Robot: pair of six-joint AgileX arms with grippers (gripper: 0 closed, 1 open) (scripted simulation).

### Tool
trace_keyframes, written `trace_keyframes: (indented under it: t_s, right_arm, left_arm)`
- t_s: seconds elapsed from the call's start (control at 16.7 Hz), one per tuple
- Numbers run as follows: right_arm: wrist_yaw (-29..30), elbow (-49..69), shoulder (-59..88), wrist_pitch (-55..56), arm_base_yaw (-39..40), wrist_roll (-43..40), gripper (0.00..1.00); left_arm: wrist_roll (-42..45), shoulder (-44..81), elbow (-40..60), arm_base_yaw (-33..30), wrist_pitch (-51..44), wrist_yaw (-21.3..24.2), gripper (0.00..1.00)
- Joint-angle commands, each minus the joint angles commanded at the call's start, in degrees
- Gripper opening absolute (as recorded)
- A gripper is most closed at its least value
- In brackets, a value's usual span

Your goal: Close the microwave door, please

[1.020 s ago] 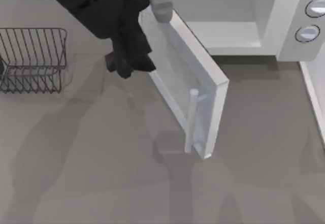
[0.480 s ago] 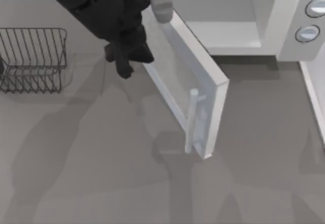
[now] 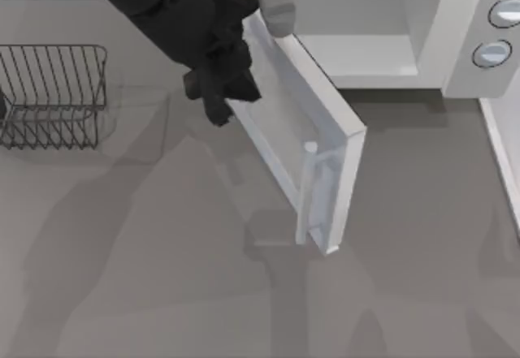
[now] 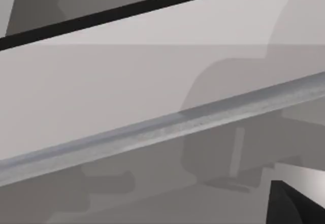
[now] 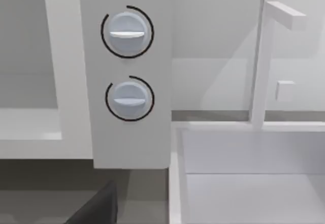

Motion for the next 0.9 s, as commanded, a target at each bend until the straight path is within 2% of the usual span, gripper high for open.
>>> trace_keyframes:
  t_s: [0.9]
  right_arm:
    - [0.0, 0.0, 0.0, 0.0, 0.0, 0.0, 1.0]
  left_arm:
    - [-3.14, 1.9, 2.69, -2.78, 0.67, -1.01, 0.0]
